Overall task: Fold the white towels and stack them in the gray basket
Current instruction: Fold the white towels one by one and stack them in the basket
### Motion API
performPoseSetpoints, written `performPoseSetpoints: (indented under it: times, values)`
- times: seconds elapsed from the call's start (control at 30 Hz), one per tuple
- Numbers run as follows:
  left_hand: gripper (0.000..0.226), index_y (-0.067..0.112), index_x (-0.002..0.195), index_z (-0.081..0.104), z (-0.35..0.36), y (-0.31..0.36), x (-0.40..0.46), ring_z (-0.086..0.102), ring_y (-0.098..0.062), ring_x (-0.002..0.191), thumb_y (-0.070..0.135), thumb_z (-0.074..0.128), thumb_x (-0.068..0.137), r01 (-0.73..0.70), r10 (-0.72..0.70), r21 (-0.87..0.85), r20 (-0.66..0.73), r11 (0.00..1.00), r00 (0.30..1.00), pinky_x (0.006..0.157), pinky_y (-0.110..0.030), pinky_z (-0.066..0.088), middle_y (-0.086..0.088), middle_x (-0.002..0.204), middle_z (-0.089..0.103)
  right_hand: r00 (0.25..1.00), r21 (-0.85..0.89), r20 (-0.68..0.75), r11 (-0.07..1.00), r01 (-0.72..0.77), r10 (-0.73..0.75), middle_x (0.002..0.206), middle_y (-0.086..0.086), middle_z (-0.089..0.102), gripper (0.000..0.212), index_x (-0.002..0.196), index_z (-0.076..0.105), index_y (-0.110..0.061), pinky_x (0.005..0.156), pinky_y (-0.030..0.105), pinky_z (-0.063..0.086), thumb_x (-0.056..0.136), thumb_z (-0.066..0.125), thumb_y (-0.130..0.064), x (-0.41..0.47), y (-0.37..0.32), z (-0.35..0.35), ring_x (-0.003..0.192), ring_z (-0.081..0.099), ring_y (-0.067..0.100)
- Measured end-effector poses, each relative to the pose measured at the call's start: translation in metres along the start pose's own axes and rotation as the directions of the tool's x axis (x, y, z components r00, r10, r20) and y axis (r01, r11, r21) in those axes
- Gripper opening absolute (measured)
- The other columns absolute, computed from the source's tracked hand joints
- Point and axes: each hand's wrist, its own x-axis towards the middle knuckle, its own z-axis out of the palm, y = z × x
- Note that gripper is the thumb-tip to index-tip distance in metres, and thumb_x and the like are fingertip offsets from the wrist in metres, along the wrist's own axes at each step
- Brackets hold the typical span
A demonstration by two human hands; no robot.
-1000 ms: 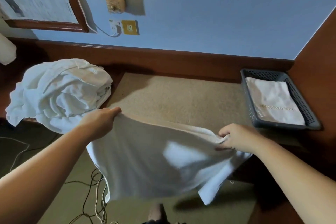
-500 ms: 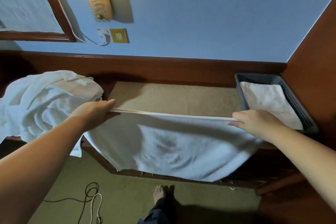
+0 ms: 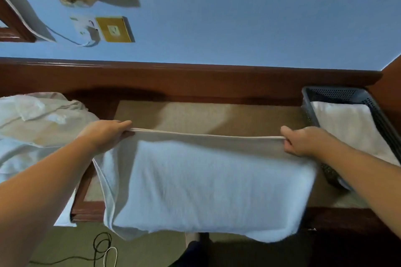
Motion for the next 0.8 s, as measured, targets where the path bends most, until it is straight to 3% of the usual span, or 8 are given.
performPoseSetpoints:
  times: [0.07,0.13,0.23,0.33,0.4,0.53,0.67,0.8]
  values:
    - [0.041,0.029,0.108,0.049,0.002,-0.008,0.027,0.067,-0.027,0.085,0.062,0.025,0.104,0.003,-0.004,0.024,0.055,1.000,0.998,0.065,-0.037,0.048,0.003,0.091,0.062,0.993,0.020,0.121,1.000,-0.018,0.015,0.069,-0.005,0.054,0.015,0.100,0.036,-0.029,0.060,0.034,0.051,0.107,0.038,-0.042,0.026,0.002,0.004,0.055,0.050,0.010]
    - [0.033,0.030,0.107,0.048,0.010,-0.012,0.053,0.063,-0.027,0.085,0.056,0.028,0.107,0.041,-0.042,0.019,0.060,0.999,0.997,0.064,-0.036,0.044,0.004,0.091,0.060,0.991,0.065,0.126,0.996,-0.062,0.054,0.077,-0.006,0.056,0.019,0.097,0.036,-0.031,0.061,0.033,0.046,0.110,0.030,-0.042,0.051,0.003,0.008,0.063,0.055,0.010]
    - [0.021,0.028,0.104,0.047,0.029,-0.015,0.084,0.053,-0.026,0.082,0.044,0.033,0.110,0.161,-0.153,-0.063,0.108,0.985,0.982,0.070,-0.040,0.046,0.000,0.094,0.057,0.983,0.087,0.116,0.985,-0.149,0.138,0.079,-0.005,0.056,0.023,0.096,0.039,-0.030,0.064,0.037,0.048,0.111,0.028,-0.044,0.081,0.001,0.024,0.070,0.057,0.014]
    - [0.010,0.023,0.105,0.048,0.055,-0.011,0.110,0.058,-0.033,0.090,0.030,0.042,0.108,0.258,-0.238,-0.103,0.179,0.961,0.955,0.082,-0.048,0.053,-0.007,0.103,0.060,0.984,0.076,0.117,0.987,-0.143,0.134,0.079,-0.004,0.056,0.020,0.104,0.045,-0.028,0.064,0.037,0.050,0.111,0.031,-0.040,0.103,-0.009,0.047,0.071,0.058,0.017]
    - [0.010,0.017,0.111,0.050,0.071,-0.004,0.120,0.063,-0.037,0.099,0.022,0.044,0.106,0.306,-0.277,-0.113,0.218,0.945,0.936,0.083,-0.048,0.053,-0.010,0.106,0.061,0.978,0.065,0.168,0.988,-0.140,0.127,0.078,-0.005,0.057,0.015,0.109,0.045,-0.028,0.059,0.032,0.048,0.112,0.034,-0.037,0.115,-0.015,0.061,0.069,0.058,0.013]
    - [0.025,0.028,0.130,0.047,0.095,-0.006,0.130,0.066,-0.034,0.098,0.029,0.038,0.106,0.267,-0.253,-0.022,0.247,0.963,0.935,0.071,-0.041,0.049,-0.003,0.104,0.062,0.947,0.112,0.289,0.977,-0.179,0.140,0.089,-0.005,0.063,0.032,0.126,0.047,-0.026,0.072,0.032,0.055,0.111,0.029,-0.048,0.142,-0.008,0.082,0.079,0.063,0.011]
    - [0.028,0.033,0.123,0.053,0.102,-0.023,0.161,0.060,-0.029,0.090,0.043,0.031,0.109,0.235,-0.233,0.017,0.232,0.972,0.945,0.070,-0.037,0.046,0.002,0.091,0.054,0.936,0.115,0.311,0.970,-0.212,0.167,0.128,0.005,0.067,0.050,0.141,0.047,-0.028,0.092,0.042,0.049,0.108,0.024,-0.058,0.185,0.007,0.086,0.116,0.064,0.027]
    - [0.030,0.034,0.124,0.056,0.098,-0.037,0.213,0.056,-0.034,0.115,0.046,0.034,0.108,0.310,-0.312,0.038,0.143,0.950,0.939,0.088,-0.045,0.046,-0.004,0.113,0.063,0.956,-0.005,0.171,0.971,-0.240,0.237,0.098,0.000,0.064,0.048,0.115,0.054,-0.029,0.090,0.047,0.039,0.106,0.020,-0.062,0.242,0.020,0.080,0.101,0.061,0.026]
